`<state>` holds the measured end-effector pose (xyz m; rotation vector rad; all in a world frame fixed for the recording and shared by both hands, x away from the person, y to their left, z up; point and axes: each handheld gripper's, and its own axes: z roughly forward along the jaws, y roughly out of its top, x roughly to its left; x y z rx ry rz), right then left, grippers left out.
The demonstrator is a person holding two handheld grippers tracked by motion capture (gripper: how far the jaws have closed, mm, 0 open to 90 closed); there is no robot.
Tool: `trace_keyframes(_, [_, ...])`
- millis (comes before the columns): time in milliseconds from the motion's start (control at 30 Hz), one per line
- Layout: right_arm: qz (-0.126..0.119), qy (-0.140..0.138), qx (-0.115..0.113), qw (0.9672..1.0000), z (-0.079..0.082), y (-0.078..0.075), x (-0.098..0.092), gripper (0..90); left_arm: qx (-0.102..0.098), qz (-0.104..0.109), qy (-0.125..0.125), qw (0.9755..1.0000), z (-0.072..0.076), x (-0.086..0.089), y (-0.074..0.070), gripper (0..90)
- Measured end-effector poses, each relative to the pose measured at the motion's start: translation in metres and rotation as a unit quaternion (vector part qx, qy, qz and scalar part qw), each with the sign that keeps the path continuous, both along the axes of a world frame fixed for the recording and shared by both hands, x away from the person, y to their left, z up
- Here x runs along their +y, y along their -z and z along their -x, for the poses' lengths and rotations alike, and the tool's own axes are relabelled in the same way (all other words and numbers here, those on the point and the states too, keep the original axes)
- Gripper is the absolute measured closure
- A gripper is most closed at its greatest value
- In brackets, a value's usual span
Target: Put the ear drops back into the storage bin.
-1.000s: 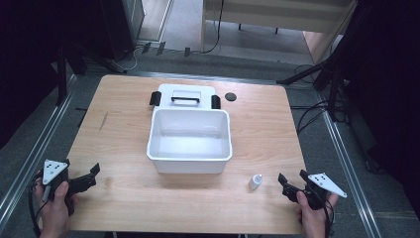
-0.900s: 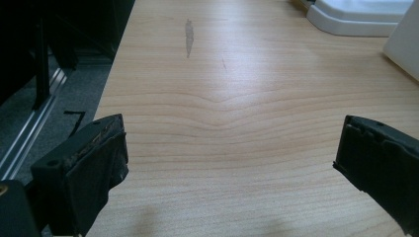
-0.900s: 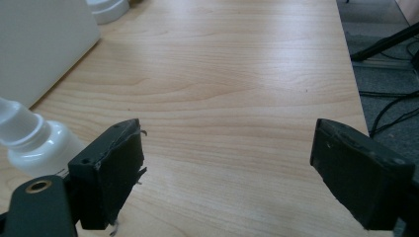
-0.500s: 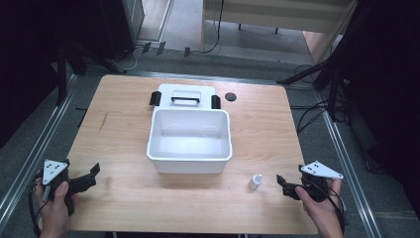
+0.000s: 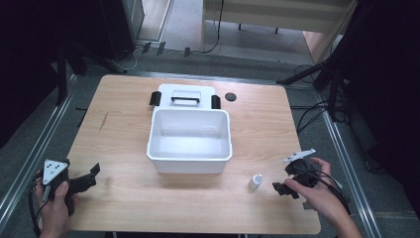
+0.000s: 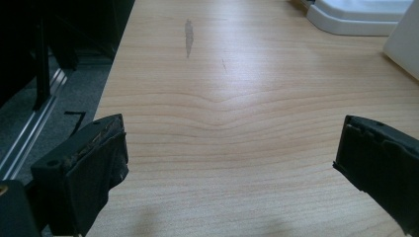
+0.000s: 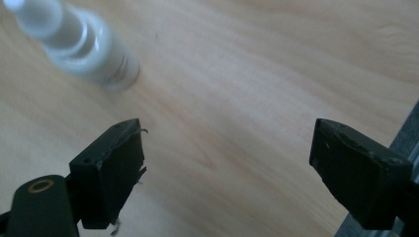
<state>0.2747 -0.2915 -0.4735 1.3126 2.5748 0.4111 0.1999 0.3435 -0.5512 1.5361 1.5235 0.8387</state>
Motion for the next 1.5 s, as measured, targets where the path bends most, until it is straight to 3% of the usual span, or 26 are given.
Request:
trace_keyframes(33, [0.026, -0.010, 0.038, 0.9989, -0.003, 0.001, 0.005, 13.2, 0.000, 0.001, 0.000, 1.0000, 0.000, 0.000, 0.000, 0.1])
trace_keyframes(100, [0.035, -0.016, 0.065, 0.9971, -0.006, 0.001, 0.007, 13.5, 0.000, 0.001, 0.000, 1.0000, 0.000, 0.000, 0.000, 0.1])
trace_keyframes(133, [0.035, -0.016, 0.065, 0.9971, -0.006, 0.001, 0.007, 13.5, 0.000, 0.001, 0.000, 1.0000, 0.000, 0.000, 0.000, 0.1])
trace_keyframes(167, [0.047, -0.020, 0.100, 0.9937, -0.008, -0.001, 0.011, 14.2, 0.000, 0.002, 0.000, 1.0000, 0.000, 0.000, 0.000, 0.1])
trace_keyframes(233, [0.050, -0.027, 0.113, 0.9920, -0.009, -0.002, 0.013, 14.1, 0.000, 0.002, 0.000, 1.0000, 0.000, 0.000, 0.000, 0.1])
trace_keyframes(300, [0.049, -0.029, 0.141, 0.9883, -0.009, -0.005, 0.018, 14.0, 0.001, 0.001, 0.000, 1.0000, 0.000, 0.000, 0.000, 0.1])
trace_keyframes(367, [0.046, -0.042, 0.141, 0.9881, -0.010, -0.011, 0.027, 14.0, 0.001, 0.001, 0.001, 1.0000, 0.000, 0.000, 0.000, 0.1])
trace_keyframes(867, [0.026, -0.052, 0.144, 0.9878, -0.017, -0.016, 0.060, 17.3, 0.001, 0.003, 0.001, 1.0000, 0.000, 0.000, 0.000, 0.1])
trace_keyframes(1267, [0.018, -0.055, 0.136, 0.9890, -0.026, -0.020, 0.078, 36.6, 0.000, 0.005, 0.002, 1.0000, 0.000, 0.001, 0.000, 0.1])
trace_keyframes(1300, [0.023, -0.059, 0.132, 0.9892, -0.029, -0.019, 0.080, 42.0, 0.000, 0.005, 0.002, 1.0000, 0.000, 0.001, 0.000, 0.1])
trace_keyframes(1500, [0.025, -0.052, 0.141, 0.9883, -0.031, -0.017, 0.086, 51.8, 0.000, 0.005, 0.002, 1.0000, 0.000, 0.001, 0.000, 0.1])
